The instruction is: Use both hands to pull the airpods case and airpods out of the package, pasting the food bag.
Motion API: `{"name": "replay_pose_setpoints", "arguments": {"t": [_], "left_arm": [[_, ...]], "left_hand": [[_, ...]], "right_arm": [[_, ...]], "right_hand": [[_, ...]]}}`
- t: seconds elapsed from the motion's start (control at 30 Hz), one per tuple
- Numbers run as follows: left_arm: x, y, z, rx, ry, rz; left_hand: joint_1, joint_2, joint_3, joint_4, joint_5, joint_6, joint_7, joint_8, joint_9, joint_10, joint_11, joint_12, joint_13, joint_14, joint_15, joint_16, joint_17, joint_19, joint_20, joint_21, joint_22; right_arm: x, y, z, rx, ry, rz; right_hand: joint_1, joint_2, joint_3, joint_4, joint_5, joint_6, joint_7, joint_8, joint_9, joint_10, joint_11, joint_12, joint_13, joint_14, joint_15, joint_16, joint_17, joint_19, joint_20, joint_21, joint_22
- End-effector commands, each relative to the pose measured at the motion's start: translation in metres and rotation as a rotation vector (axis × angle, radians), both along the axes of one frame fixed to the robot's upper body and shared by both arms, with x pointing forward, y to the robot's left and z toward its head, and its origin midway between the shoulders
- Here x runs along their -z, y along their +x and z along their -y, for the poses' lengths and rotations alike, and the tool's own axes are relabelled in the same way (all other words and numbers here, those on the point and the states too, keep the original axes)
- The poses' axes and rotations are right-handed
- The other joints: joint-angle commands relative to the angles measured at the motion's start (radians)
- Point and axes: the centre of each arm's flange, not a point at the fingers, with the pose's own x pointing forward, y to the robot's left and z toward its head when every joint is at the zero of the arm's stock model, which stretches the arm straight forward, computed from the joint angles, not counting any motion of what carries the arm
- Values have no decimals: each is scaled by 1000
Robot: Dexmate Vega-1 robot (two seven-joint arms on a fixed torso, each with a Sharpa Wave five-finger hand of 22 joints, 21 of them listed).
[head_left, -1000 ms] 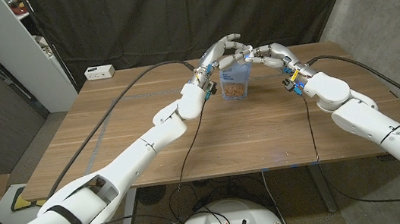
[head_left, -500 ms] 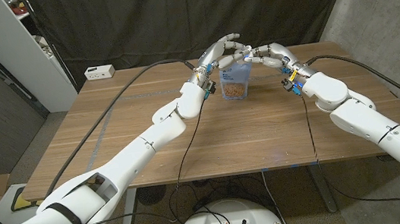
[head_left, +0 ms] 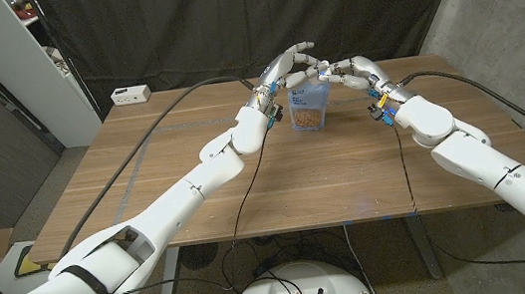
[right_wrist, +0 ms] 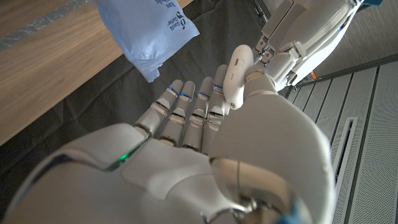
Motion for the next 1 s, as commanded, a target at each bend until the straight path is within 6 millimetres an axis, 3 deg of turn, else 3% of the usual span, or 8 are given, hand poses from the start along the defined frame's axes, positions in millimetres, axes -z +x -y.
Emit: {"name": "replay_pose_setpoints", "arguments": {"t": [0.03, 0.17, 0.43, 1.0], "left_arm": [[3, 1, 0, 54, -44, -27], [5, -1, -3, 83, -86, -26], [6, -8, -9, 112, -140, -9], [2, -21, -15, 83, -173, 90]], "left_hand": [[50, 22, 51, -56, -3, 14, -9, 14, 28, 12, -10, 8, 2, 9, -51, 4, 0, 10, 2, -2, 2], [61, 26, 59, -64, -11, 34, 1, 30, 41, 29, -16, 15, 0, 26, -63, 11, 1, 22, -5, 2, 3], [100, 42, 88, -88, -24, 26, 9, 39, 61, 50, -4, 23, -2, 44, -67, 19, 6, 30, -3, 6, 5], [104, 44, 107, -93, -47, 26, 30, 57, 89, 81, -12, 36, -2, 74, -82, 31, 16, 49, -7, 15, 8]], "right_arm": [[4, -2, -2, 13, -8, 11], [6, -2, -2, 22, -14, 11], [8, -2, -1, 29, -21, 6], [12, -2, 8, 55, -16, 7]], "right_hand": [[-7, -10, 0, 2, 9, 187, -181, 42, -1, 51, -41, 4, -1, 14, -95, -8, -3, 8, 6, 4, 0], [2, -11, 6, -6, 18, 189, -165, 42, -8, 48, -29, 2, -1, 15, -96, -16, -10, 10, 5, 2, 0], [30, -33, 15, -33, 36, 181, -138, 37, -20, 43, -33, 0, 2, 19, -97, -32, -23, 11, 5, -1, -1], [66, -34, 36, -61, 59, 161, -103, 38, -11, 30, -21, -4, 7, 15, -96, -52, -32, 10, 4, -6, -2]]}}
